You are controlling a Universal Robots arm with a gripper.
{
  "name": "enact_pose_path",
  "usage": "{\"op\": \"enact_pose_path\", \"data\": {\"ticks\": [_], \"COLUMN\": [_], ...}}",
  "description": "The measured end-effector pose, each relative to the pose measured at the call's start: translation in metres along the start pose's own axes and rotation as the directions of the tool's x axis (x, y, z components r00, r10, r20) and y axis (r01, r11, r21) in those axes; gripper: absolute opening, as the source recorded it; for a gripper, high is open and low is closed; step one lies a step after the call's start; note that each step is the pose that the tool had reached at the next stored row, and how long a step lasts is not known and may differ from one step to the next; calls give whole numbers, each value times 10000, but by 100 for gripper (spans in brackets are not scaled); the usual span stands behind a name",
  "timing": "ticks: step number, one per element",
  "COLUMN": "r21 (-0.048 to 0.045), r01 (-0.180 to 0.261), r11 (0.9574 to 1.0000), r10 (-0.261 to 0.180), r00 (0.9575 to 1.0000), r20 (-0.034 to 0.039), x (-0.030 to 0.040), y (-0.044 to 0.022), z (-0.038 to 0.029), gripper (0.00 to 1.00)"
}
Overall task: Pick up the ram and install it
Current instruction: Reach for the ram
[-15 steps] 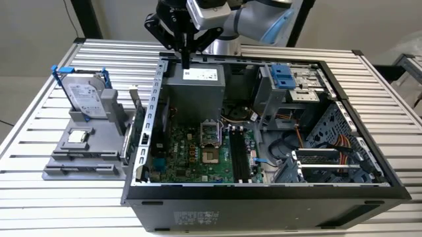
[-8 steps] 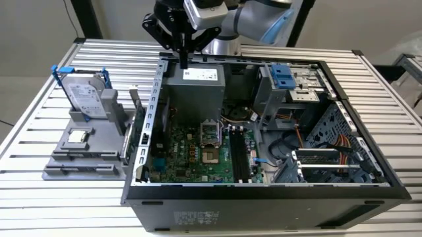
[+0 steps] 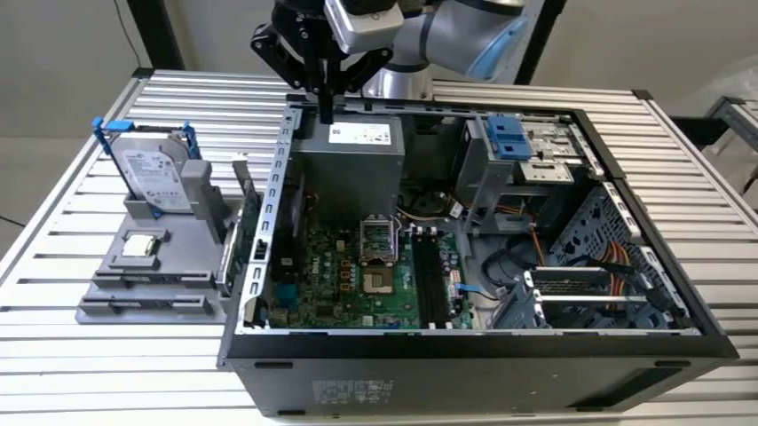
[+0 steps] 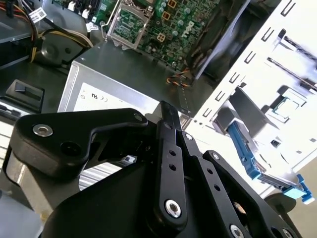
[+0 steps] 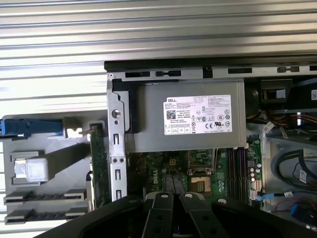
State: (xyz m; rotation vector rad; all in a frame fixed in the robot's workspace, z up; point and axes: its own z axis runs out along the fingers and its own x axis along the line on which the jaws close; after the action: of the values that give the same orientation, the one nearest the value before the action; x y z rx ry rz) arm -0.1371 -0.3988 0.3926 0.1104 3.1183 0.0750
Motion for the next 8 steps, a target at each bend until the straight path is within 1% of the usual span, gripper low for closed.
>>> {"op": "enact_pose_path", "data": {"ticks": [8], "r21": [1], "r01": [0], "r11": [10000], "r10": [0], "r00": [10000], "r20": [-1], "x": [61], "y": [-4], "z": [-1], "gripper": [0]}}
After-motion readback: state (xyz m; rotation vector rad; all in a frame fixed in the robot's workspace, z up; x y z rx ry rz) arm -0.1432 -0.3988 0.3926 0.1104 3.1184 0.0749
